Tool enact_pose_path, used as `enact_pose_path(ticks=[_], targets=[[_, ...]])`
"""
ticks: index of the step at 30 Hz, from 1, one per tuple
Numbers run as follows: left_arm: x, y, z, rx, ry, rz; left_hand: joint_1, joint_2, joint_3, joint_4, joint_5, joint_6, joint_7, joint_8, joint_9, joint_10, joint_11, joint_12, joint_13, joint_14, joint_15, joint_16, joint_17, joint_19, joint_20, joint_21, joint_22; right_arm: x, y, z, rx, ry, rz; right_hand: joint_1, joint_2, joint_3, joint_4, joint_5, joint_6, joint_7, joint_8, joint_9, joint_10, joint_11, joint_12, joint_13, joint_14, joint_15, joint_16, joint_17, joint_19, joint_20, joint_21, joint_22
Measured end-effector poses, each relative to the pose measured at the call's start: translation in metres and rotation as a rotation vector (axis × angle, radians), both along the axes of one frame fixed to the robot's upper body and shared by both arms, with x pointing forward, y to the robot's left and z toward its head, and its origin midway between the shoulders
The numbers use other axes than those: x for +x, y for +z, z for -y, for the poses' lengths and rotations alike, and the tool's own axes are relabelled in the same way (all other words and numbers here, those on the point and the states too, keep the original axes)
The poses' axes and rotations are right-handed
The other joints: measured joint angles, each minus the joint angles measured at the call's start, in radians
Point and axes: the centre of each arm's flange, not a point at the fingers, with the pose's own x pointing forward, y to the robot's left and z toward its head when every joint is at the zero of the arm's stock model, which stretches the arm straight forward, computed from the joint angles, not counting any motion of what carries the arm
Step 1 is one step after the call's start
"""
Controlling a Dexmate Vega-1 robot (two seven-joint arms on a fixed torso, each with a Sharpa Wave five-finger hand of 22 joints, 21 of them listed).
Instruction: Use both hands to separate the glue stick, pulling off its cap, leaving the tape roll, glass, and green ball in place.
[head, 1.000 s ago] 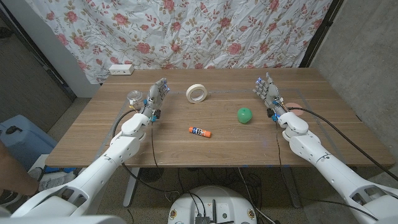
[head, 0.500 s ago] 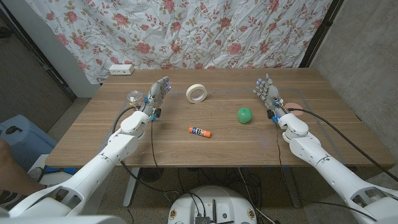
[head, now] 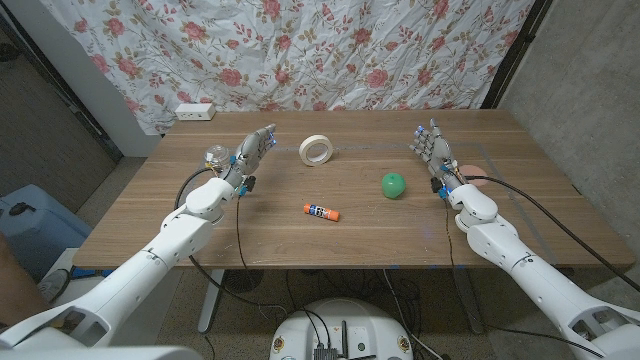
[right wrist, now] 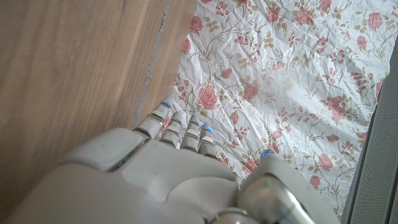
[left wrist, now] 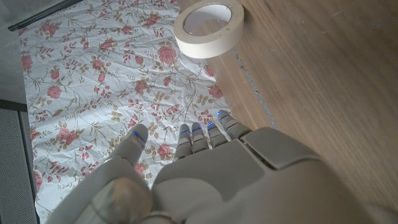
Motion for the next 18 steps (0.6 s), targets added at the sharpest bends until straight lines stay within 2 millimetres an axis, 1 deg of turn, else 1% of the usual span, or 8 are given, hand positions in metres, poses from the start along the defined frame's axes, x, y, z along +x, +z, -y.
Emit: enact_pose_path(ticks=[1,3,7,9,12,14,16,18], targets=[[-0.001,0.0,0.0,0.004,0.0,0.001,0.0,0.0,0.003,-0.003,0.0,0.003,-0.003,0.0,0.0,0.001,0.001,0.0,0.0,0.004,0.004,0.0,0.0,0.0,0.0,0.0,0.0,0.0,0.0,0.0,0.0,0.0,0.0,0.0,0.0,0.0,0.0,0.0,0.0,0.0,0.0,0.0,0.0,0.0,0.0,0.0,-0.001,-0.001,0.0,0.0,0.0,0.0,0.0,0.0],[-0.005,0.003,0.001,0.03,0.0,0.013,0.005,0.005,0.002,-0.016,-0.001,0.013,-0.005,0.0,0.0,0.011,-0.008,0.0,0.0,0.01,0.001,0.0,0.0,0.003,0.003,0.0,0.0,-0.001,0.001,0.0,-0.003,0.0,0.002,0.0,0.0,0.0,0.0,0.0,0.005,0.005,0.0,0.0,0.0,0.0,0.0,0.0,-0.005,-0.005,0.0,-0.003,-0.004,-0.004,0.0,0.0],[-0.013,0.005,0.003,0.079,0.006,0.022,0.017,0.009,-0.002,-0.04,-0.004,0.035,-0.019,0.0,0.0,0.03,-0.017,0.0,0.0,0.027,-0.002,0.0,0.0,0.018,0.003,0.0,0.0,-0.002,0.001,0.001,-0.007,-0.001,0.0,0.0,0.0,0.0,0.0,0.0,0.005,0.005,0.0,0.0,0.004,-0.004,0.0,0.0,-0.005,-0.005,0.0,-0.004,-0.007,-0.007,0.0,0.0],[-0.017,0.006,0.004,0.102,0.01,0.025,0.017,0.009,-0.001,-0.052,-0.008,0.047,-0.021,0.0,0.0,0.044,-0.023,0.0,0.0,0.036,0.0,0.0,0.0,0.027,0.002,0.0,-0.001,-0.004,0.002,0.001,-0.01,-0.001,0.002,0.0,0.0,0.0,0.0,0.0,0.005,0.005,0.0,0.0,0.004,-0.004,0.0,0.0,-0.005,-0.005,0.0,-0.004,-0.007,-0.007,0.0,0.0],[-0.023,0.006,0.006,0.143,0.02,0.026,0.024,0.002,-0.004,-0.071,-0.008,0.061,-0.025,0.0,0.0,0.054,-0.029,0.0,0.0,0.045,0.002,0.0,0.0,0.038,0.002,0.0,-0.003,-0.004,0.003,0.002,-0.011,-0.003,0.003,0.0,0.0,0.0,0.0,0.003,0.005,0.005,0.0,0.0,0.004,-0.004,0.0,0.0,-0.005,-0.005,0.0,-0.008,-0.007,-0.007,0.0,0.0],[-0.027,0.006,0.008,0.167,0.026,0.027,0.028,-0.001,-0.004,-0.079,-0.008,0.068,-0.032,0.0,0.0,0.063,-0.028,0.0,0.0,0.047,0.001,0.0,0.0,0.04,-0.001,0.0,-0.003,-0.004,0.003,0.002,-0.012,-0.003,0.003,0.0,0.0,0.0,0.0,0.003,0.005,0.005,0.0,0.0,0.004,-0.004,0.0,0.0,-0.005,-0.005,0.0,-0.009,-0.007,-0.007,0.0,0.0],[-0.031,0.006,0.009,0.196,0.034,0.027,0.042,-0.002,-0.003,-0.094,-0.008,0.077,-0.041,0.0,0.0,0.071,-0.036,0.0,0.0,0.06,0.001,0.0,0.0,0.05,0.004,0.0,-0.003,-0.005,0.002,0.003,-0.013,-0.005,0.003,0.0,0.0,0.0,0.0,0.003,0.005,0.005,0.0,0.0,0.004,-0.004,0.0,-0.002,-0.005,-0.005,0.0,-0.009,-0.007,-0.007,0.0,0.0],[-0.034,0.007,0.01,0.222,0.042,0.029,0.047,-0.008,-0.002,-0.108,-0.008,0.084,-0.048,0.0,0.0,0.079,-0.036,0.0,0.0,0.063,0.002,0.0,0.0,0.061,0.0,0.0,-0.003,-0.006,0.002,0.005,-0.015,-0.007,0.003,0.0,0.0,0.0,0.0,0.003,0.005,0.005,0.0,0.0,0.004,-0.004,0.0,-0.004,-0.005,-0.005,0.0,-0.009,-0.007,-0.007,0.0,0.0]])
